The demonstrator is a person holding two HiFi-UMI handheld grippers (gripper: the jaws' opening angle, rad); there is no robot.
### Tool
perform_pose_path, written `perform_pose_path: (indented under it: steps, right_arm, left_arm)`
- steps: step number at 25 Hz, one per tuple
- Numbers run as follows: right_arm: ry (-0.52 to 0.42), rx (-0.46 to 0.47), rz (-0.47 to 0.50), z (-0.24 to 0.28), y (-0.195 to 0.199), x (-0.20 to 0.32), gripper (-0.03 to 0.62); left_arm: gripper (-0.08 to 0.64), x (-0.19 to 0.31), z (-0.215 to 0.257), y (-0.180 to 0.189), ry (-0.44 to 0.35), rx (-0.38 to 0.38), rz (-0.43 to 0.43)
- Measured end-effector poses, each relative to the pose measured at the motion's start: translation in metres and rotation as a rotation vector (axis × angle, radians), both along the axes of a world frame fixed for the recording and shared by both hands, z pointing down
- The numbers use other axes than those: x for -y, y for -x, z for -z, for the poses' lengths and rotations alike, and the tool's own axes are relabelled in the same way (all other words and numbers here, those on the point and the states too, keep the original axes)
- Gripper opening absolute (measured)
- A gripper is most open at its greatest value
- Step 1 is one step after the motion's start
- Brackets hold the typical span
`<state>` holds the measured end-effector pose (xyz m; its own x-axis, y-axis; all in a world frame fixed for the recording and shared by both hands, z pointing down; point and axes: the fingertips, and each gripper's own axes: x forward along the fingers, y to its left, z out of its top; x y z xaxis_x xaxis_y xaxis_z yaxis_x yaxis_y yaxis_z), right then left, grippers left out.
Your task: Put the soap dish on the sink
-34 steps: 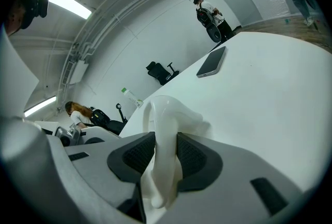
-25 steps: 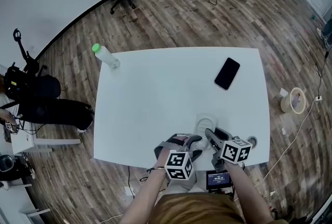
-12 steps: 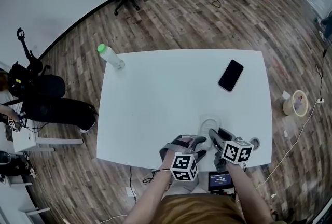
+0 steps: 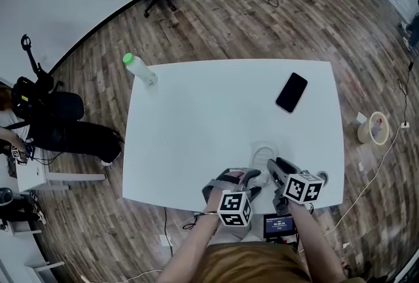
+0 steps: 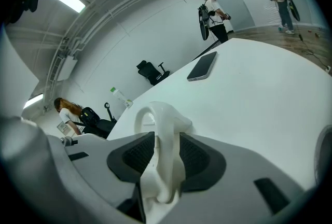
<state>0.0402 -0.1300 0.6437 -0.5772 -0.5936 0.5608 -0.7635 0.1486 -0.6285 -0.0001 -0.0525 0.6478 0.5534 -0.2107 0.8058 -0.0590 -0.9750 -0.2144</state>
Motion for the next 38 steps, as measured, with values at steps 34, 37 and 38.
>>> perform_pose_path:
  steps: [34,37,38]
  right_arm:
    - [-0.023,-0.072,0.03,0.02,-0.025,-0.061,0.009]
    - [-0.023,-0.066,0.028,0.021,-0.025,-0.063,0.009]
    - [-0.022,-0.064,0.028,0.021,-0.025,-0.064,0.009]
  left_arm:
    - [0.23,-0.014,0.001,-0.002,-0.034,0.104,0.026]
    - [0.23,-0.015,0.005,-0.003,-0.052,0.078,0.036]
    - [0.23,-0.014,0.008,-0.003,-0.057,0.065,0.043]
